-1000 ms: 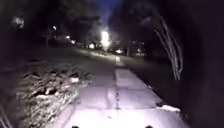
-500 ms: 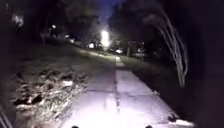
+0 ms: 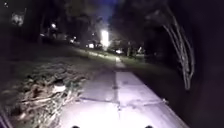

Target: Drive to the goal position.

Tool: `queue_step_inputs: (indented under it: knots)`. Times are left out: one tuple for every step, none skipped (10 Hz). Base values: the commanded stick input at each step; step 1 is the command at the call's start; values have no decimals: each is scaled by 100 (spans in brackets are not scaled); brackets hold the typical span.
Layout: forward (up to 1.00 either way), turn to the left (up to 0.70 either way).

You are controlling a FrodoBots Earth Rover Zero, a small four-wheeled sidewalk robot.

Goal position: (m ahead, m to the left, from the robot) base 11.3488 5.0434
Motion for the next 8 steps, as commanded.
queue_step_inputs:
  knots:
    - [70, 0]
    - [70, 0]
    - [70, 0]
    - [70, 0]
    - [70, 0]
    - [70, 0]
    - [70, 0]
    - [70, 0]
